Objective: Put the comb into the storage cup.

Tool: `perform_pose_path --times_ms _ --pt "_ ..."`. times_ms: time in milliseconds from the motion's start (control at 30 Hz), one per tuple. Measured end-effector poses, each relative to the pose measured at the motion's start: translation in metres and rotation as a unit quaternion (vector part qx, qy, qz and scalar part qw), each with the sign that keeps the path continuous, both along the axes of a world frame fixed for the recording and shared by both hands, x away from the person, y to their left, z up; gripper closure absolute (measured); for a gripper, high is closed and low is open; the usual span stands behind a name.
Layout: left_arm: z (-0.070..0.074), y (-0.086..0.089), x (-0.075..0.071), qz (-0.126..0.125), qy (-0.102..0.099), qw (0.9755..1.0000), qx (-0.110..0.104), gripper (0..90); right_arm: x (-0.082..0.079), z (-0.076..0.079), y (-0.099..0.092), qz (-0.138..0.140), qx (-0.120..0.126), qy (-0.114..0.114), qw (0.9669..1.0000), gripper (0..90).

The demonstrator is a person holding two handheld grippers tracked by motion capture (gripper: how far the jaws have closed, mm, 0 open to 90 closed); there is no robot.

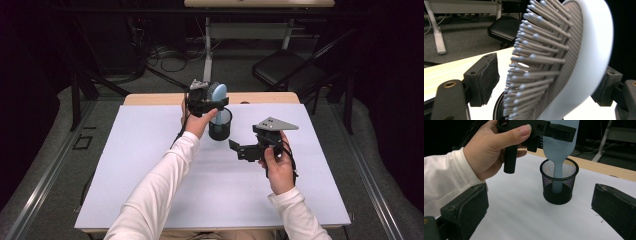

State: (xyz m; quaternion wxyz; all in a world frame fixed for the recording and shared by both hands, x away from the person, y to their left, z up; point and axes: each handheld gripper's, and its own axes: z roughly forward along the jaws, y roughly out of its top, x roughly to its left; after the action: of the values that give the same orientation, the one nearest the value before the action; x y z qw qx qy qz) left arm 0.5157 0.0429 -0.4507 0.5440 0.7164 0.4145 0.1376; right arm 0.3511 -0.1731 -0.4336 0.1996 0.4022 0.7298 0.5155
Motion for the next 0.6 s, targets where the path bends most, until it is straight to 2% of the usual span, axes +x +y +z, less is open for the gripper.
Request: perform_pose_path --times_ms 167,267,367,400,467,600 --pt "0.0001 0.0002 0.0002 0.002 0.009 0.9999 -0.006 13.0 -0.0001 -0.0001 0.0003 0.000 0.000 0.000 1.0000 0.4" --pt "0.0004 0.0003 0.0000 0.006 0.008 0.9999 -0.004 10.2 0.0001 -0.0002 0.0005 0.002 -0.001 -0.001 1.0000 0.4" --pt "0.0000 0.0012 0.0009 0.012 0.012 0.9998 -0.008 4.6 0.0003 -0.0005 0.0007 0.002 -0.002 -0.002 1.0000 0.4" --pt "-0.0003 0.0014 0.0010 0.018 0.012 0.9998 -0.006 0.2 0.0004 -0.0006 0.0007 0.002 -0.003 -0.002 1.0000 0.4" --pt "-0.0003 0.0012 0.0009 0.031 0.016 0.9994 -0.005 0.4 0.0005 -0.0006 0.0007 0.002 -0.003 -0.002 1.0000 0.4" --pt "-0.0008 0.0023 0.0012 0.035 0.026 0.9990 -0.006 0.4 0.0005 -0.0005 0.0007 0.002 -0.002 -0.002 1.0000 0.4"
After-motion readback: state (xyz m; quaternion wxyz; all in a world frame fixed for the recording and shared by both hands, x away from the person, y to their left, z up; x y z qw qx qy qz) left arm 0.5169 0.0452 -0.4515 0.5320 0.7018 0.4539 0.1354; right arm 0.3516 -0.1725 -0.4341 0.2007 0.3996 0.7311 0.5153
